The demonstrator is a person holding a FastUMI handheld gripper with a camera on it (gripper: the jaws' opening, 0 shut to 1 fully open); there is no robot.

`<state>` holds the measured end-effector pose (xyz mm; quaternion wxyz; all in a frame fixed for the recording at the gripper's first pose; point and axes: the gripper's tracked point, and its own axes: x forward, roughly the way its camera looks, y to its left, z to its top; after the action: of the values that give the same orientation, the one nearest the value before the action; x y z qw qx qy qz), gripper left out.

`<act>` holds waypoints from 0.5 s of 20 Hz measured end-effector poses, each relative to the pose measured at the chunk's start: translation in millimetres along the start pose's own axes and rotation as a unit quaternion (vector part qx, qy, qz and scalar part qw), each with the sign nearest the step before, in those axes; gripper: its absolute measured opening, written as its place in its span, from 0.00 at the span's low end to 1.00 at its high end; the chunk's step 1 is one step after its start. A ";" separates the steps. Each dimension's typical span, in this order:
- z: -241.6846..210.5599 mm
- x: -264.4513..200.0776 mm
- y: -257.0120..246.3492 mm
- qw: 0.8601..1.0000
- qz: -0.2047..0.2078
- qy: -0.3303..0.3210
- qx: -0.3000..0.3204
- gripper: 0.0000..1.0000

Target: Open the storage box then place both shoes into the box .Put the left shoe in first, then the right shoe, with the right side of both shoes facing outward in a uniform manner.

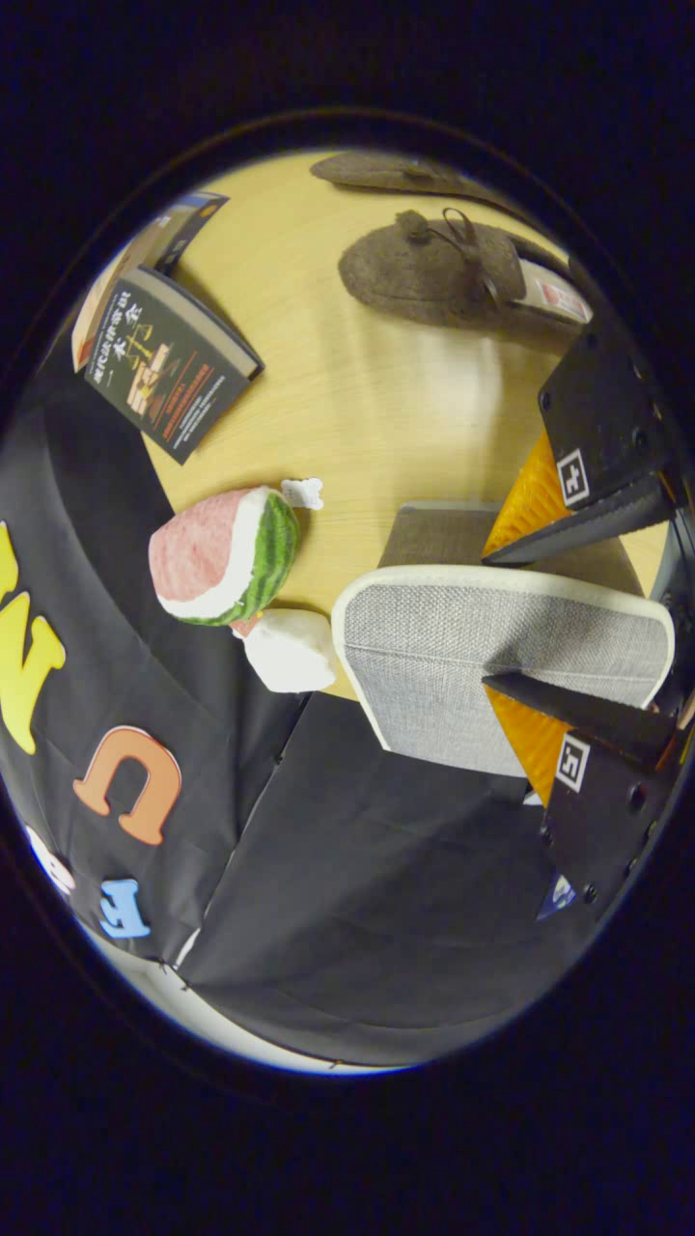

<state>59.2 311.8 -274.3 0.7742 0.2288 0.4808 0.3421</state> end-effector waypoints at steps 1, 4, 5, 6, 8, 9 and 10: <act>2.6 -2.2 -1.6 1.000 -0.003 0.001 -0.003 0.72; 0.9 -3.8 -0.5 1.000 -0.012 0.011 -0.007 0.60; 2.0 -5.4 -0.4 1.000 -0.012 0.014 -0.011 0.56; 4.6 -7.2 9.0 1.000 0.008 0.012 -0.002 0.53; -2.0 -2.7 9.4 1.000 -0.010 0.029 -0.004 0.24; 1.9 -9.8 9.6 0.999 -0.016 0.022 -0.024 0.10; 4.5 -14.0 11.8 0.999 -0.030 0.023 -0.034 0.10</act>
<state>55.4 309.0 -256.1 0.7802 0.1799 0.4934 0.3398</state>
